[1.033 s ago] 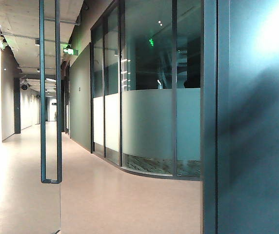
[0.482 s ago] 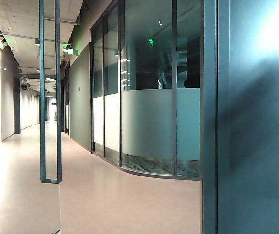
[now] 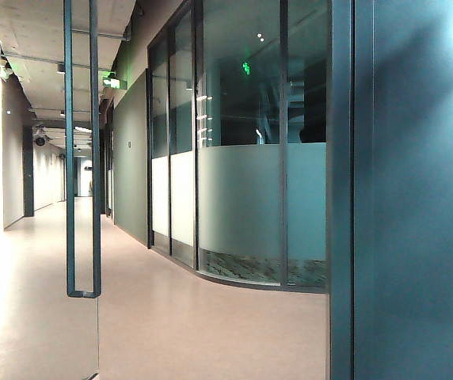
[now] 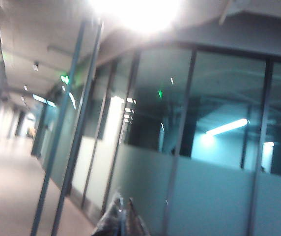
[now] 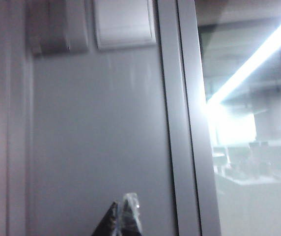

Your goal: Raise the arm to find the leftmost switch on the wall and turn on the lights.

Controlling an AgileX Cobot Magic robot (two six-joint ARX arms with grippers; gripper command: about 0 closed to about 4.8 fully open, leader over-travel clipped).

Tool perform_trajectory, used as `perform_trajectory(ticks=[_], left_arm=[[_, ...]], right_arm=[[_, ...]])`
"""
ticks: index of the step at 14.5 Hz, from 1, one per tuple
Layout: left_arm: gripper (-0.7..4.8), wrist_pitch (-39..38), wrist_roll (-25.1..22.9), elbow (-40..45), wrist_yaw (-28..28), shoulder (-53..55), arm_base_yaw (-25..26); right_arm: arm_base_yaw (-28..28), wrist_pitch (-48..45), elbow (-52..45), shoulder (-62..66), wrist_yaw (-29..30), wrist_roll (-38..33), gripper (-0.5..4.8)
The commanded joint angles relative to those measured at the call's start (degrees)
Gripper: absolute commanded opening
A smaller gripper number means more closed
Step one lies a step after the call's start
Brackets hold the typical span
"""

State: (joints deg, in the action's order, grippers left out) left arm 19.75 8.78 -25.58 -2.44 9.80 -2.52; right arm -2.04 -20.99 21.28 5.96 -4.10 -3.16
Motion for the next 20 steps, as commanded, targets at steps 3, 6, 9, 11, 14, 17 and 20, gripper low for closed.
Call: perform_trajectory(ticks=[3,6,9,11,14,17,20], left_arm=[[-0.05,9.0,-4.3,-19.0,1.6,19.8,0.2],[-0.05,13.9,-4.5,-30.7,2.7,31.6,0.2],[-0.05,13.8,-4.4,-39.9,3.0,40.9,0.2],[-0.05,13.6,-1.1,-42.4,20.9,44.8,0.1],[-0.05,13.3,15.2,-42.5,46.6,45.5,-2.0],[-0.05,13.4,23.8,-42.8,58.0,45.6,-4.6],[-0.05,13.4,27.5,-43.0,56.6,45.7,-5.7]], right_arm=[[0.0,-0.3,22.7,20.5,0.2,0.2,-0.01],[0.0,-0.3,38.4,34.2,2.0,0.2,-0.01],[0.1,-0.3,52.0,45.0,3.2,0.2,-0.01],[0.1,-0.3,56.5,48.4,9.4,0.2,-0.01],[0.2,0.2,56.5,48.5,10.9,0.1,-0.01],[0.2,0.1,56.5,48.4,13.5,0.2,-0.01],[0.3,0.0,56.5,48.8,14.8,0.2,-0.01]])
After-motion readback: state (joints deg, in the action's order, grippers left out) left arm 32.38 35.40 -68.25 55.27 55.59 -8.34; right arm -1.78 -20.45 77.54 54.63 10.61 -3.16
